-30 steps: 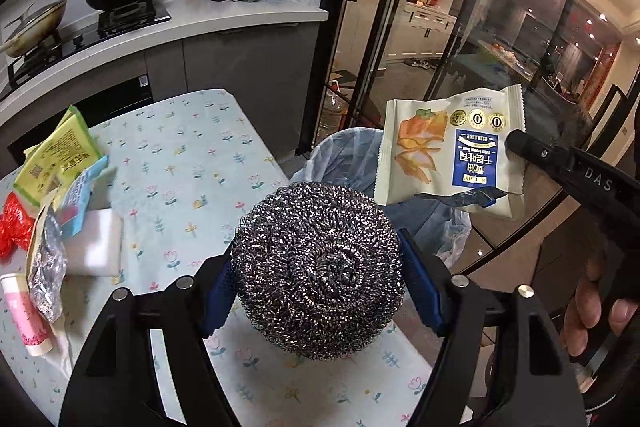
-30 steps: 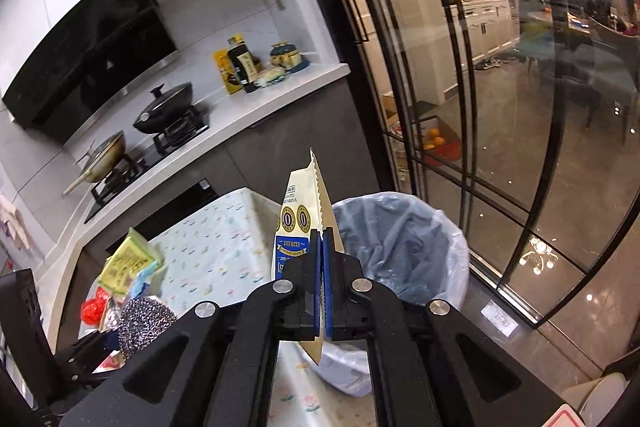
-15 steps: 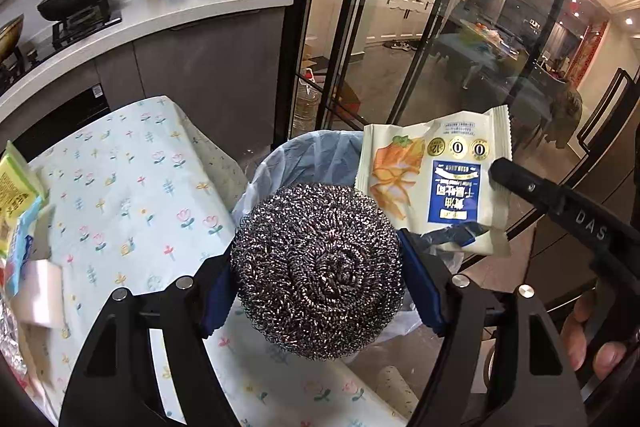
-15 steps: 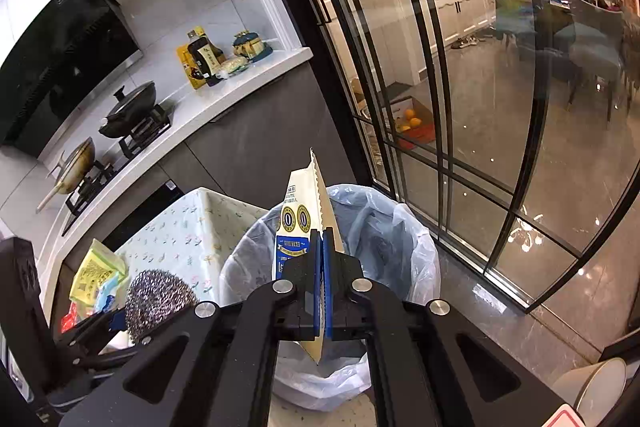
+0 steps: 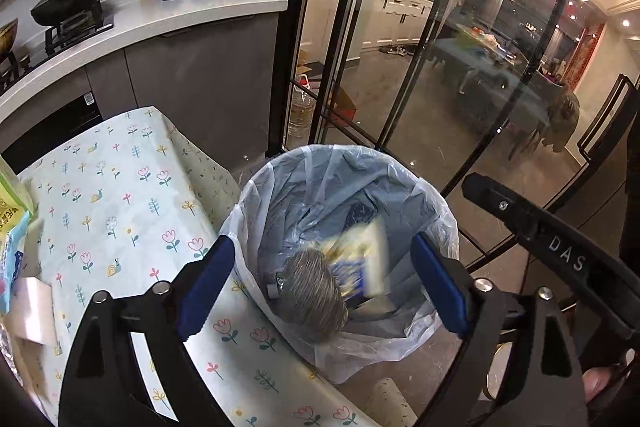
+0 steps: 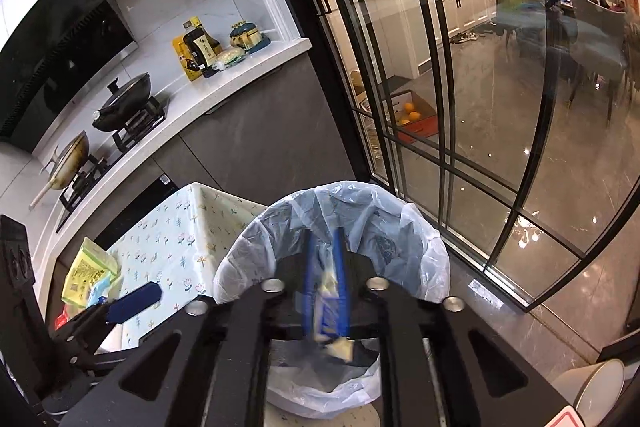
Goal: Collect trash
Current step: 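Carry scrubber and wrapper over the bin and open both grippers, then move both tools back toward the remaining trash on the table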
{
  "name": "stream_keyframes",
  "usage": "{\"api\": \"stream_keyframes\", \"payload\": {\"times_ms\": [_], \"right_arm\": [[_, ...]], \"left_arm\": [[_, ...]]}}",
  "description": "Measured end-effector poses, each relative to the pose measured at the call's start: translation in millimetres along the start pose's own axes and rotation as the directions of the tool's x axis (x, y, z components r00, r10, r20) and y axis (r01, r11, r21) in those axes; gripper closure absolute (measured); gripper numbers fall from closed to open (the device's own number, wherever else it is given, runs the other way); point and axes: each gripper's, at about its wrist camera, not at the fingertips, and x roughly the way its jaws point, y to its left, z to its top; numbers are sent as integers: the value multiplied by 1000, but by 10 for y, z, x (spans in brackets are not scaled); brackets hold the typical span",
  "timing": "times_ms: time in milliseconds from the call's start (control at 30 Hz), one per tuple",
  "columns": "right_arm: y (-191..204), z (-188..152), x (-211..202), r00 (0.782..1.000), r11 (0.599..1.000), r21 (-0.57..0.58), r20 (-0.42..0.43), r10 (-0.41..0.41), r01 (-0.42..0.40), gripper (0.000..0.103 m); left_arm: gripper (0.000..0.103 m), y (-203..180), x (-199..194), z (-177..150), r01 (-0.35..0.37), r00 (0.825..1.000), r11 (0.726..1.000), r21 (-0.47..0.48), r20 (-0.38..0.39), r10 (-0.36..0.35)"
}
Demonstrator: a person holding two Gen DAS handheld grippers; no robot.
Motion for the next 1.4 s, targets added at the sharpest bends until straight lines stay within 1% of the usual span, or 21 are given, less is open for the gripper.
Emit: {"api": "stream_keyframes", "payload": {"times_ms": [133, 200, 433, 567, 733, 867, 1033, 1133, 1300, 1400], "right_arm": [[30, -4, -79, 1000, 1000, 2, 21, -4, 4, 72], [50, -5, -132, 999, 1000, -1, 36, -8, 8, 66], [190, -15, -288, 998, 999, -32, 64, -6, 8, 56], [359, -54, -378, 997, 998, -70, 79, 1, 4, 47], [607, -136, -460, 997, 992, -123, 72, 31, -22, 44], [836, -237, -503, 996, 987, -151, 62, 64, -54, 40], [1202, -410, -505, 994, 975, -199, 29, 106, -98, 40], [1425, -518, -517, 991, 966, -227, 11, 133, -127, 40], [1779, -719, -527, 984, 949, -263, -26, 174, -175, 40], [1980, -847, -518, 979, 937, -286, -54, 195, -202, 40]], "left_arm": [[17, 6, -43, 26, 0, 1000, 1000, -1, 4, 0], [17, 28, -70, 17, -3, 1000, 1000, -3, 12, 3], [16, 143, -251, 28, -23, 999, 999, -36, 43, 25], [16, 255, -415, 4, -55, 996, 997, -58, 68, 59], [15, 472, -645, -85, -116, 988, 988, -99, 94, 126], [15, 713, -851, -202, -161, 979, 976, -146, 101, 176], [15, 1064, -1122, -380, -228, 963, 952, -204, 97, 252], [10, 1281, -1303, -497, -266, 950, 933, -241, 97, 296], [9, 1708, -1621, -748, -318, 930, 891, -323, 79, 360], [8, 1941, -1777, -896, -370, 908, 863, -344, 60, 414]]}}
